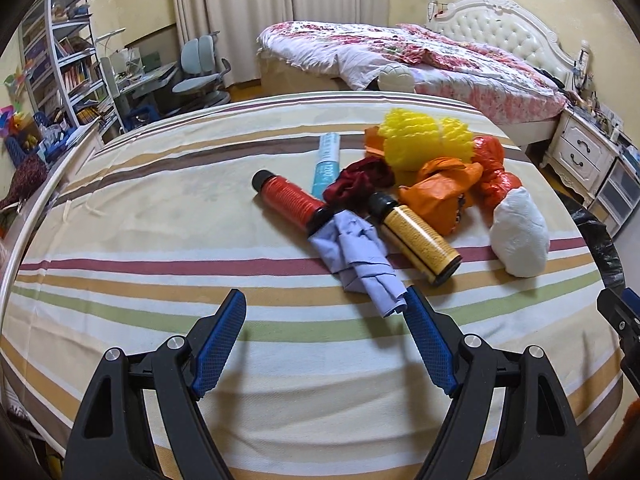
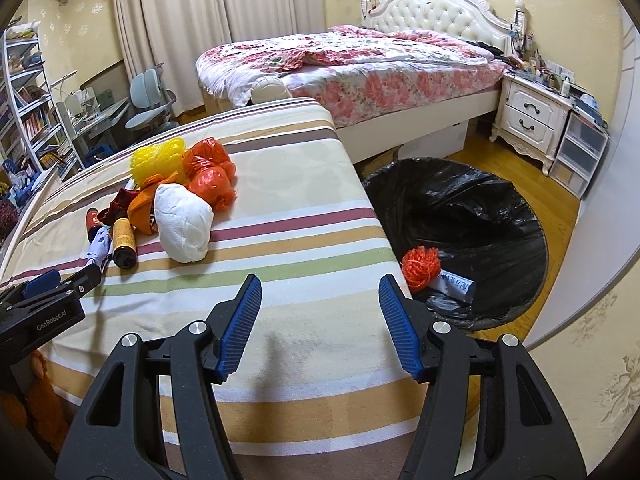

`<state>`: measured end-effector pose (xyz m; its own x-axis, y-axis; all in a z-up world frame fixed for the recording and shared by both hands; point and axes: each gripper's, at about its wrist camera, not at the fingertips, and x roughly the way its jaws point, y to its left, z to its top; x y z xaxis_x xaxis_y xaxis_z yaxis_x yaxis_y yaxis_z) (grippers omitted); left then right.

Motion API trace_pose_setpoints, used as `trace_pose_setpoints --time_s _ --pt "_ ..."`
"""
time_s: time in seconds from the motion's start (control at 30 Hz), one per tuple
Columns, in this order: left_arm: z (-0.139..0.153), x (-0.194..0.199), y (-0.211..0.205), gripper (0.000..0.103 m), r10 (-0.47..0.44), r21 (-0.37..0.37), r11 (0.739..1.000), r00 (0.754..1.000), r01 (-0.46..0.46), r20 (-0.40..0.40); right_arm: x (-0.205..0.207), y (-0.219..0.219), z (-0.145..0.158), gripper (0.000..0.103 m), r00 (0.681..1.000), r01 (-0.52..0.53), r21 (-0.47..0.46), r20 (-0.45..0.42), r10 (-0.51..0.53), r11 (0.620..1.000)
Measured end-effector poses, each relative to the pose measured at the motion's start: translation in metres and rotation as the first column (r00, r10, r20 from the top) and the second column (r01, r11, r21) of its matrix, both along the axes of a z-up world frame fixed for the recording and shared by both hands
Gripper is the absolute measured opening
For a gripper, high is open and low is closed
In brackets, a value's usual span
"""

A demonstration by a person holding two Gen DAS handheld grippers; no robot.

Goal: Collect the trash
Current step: 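Move both open grippers back over the clutter on the bed, then close the left gripper on the lavender cloth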

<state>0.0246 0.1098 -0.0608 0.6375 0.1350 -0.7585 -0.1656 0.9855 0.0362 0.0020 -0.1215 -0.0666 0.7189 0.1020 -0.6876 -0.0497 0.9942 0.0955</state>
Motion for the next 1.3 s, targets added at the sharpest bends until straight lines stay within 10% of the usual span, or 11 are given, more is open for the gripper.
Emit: trace_pose_setpoints --time_s 0.37,0.67,1.3 --pt "0.001 0.01 -0.004 0.076 -0.028 -0.01 1.0 1.0 0.028 0.001 0.003 0.007 -0.002 0.06 1.0 -0.02 0.004 -0.007 0.02 1.0" --pt "-0.003 0.008 0.002 0.017 -0.099 -0.075 0.992 0.995 0.098 -0.002 0.008 0.021 0.001 0.06 0.998 -0.056 -0.005 -0.001 0.056 0.998" --pt "0.009 -0.019 0.027 0.017 -0.081 -0.083 0.993 0.996 0.085 0.048 0.021 0.083 0.012 0.06 0.983 -0.185 -0.036 0.014 0.185 0.982"
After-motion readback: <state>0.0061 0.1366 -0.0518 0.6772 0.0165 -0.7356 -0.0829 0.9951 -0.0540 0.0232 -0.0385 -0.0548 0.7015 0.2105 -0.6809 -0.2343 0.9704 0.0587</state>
